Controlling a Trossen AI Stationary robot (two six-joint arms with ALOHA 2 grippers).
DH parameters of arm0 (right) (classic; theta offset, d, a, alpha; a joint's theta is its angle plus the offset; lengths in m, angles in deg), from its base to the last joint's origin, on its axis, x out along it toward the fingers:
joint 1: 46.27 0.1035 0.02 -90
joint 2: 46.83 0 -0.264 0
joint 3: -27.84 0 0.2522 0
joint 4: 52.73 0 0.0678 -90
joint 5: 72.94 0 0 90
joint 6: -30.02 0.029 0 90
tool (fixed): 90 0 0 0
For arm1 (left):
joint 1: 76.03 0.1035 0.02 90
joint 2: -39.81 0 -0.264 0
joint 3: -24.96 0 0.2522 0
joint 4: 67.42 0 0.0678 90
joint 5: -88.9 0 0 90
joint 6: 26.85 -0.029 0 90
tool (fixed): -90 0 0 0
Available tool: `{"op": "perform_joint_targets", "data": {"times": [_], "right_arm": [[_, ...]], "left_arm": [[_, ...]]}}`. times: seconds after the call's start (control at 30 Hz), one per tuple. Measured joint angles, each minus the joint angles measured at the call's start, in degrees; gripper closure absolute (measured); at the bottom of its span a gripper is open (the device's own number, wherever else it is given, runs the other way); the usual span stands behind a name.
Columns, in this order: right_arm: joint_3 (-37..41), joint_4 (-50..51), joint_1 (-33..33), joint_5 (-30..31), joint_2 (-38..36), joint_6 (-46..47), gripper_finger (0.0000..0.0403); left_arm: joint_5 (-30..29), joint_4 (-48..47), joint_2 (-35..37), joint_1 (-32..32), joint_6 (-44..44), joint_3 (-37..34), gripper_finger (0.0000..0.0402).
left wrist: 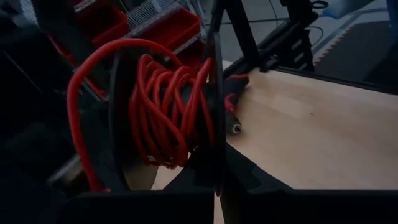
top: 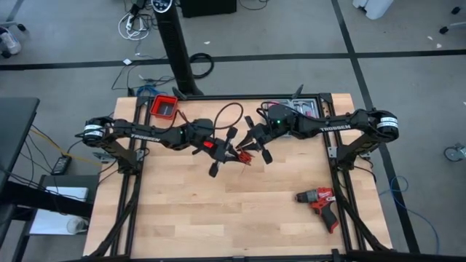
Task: Coil cords
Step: Coil the red wire onto the black spool
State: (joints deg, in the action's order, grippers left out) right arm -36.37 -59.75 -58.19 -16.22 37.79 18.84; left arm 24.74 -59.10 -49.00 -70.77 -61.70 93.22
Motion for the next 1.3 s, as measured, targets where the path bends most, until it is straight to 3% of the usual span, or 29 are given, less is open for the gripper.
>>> {"op": "perform_joint_targets", "data": {"times": [0.53, 1.3], "right_arm": [[8.21, -6.49, -1.31, 0.55, 0.07, 3.21, 0.036], [9.22, -2.57, -4.92, -2.95, 0.07, 3.41, 0.036]], "left_arm": [[-0.06, 5.86, 0.02, 0.0, -0.1, 0.02, 0.0396], [0.14, 5.42, 0.02, 0.0, 0.56, 0.02, 0.0396]]}}
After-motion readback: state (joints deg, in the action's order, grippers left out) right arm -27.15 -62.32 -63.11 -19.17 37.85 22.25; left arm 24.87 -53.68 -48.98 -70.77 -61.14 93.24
